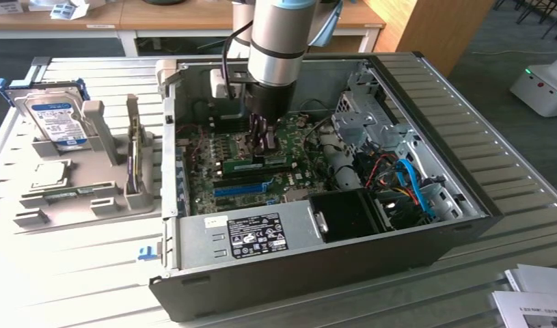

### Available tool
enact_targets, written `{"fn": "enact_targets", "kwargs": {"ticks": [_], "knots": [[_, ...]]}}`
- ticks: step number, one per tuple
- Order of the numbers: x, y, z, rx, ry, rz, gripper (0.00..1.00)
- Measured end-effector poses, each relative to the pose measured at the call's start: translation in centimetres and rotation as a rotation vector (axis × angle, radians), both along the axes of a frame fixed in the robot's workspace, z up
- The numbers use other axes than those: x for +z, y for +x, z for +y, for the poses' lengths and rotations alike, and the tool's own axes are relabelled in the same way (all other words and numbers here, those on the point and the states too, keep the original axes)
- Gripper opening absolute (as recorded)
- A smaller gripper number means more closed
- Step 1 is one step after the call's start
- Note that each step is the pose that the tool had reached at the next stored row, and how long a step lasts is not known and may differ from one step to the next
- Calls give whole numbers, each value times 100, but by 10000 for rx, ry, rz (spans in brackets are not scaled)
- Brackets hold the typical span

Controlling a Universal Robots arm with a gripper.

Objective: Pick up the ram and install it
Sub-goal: 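Insert the ram into the slot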

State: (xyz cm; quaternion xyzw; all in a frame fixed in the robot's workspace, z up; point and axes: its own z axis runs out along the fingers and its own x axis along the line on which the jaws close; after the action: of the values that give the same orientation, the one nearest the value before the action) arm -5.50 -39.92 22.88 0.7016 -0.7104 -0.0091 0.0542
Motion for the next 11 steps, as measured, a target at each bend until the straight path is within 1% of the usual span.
{"fn": "enact_targets", "kwargs": {"ticks": [3,11], "knots": [[-1,0,0,1,0,0,12],[0,0,17,1,-1,0,12]]}}
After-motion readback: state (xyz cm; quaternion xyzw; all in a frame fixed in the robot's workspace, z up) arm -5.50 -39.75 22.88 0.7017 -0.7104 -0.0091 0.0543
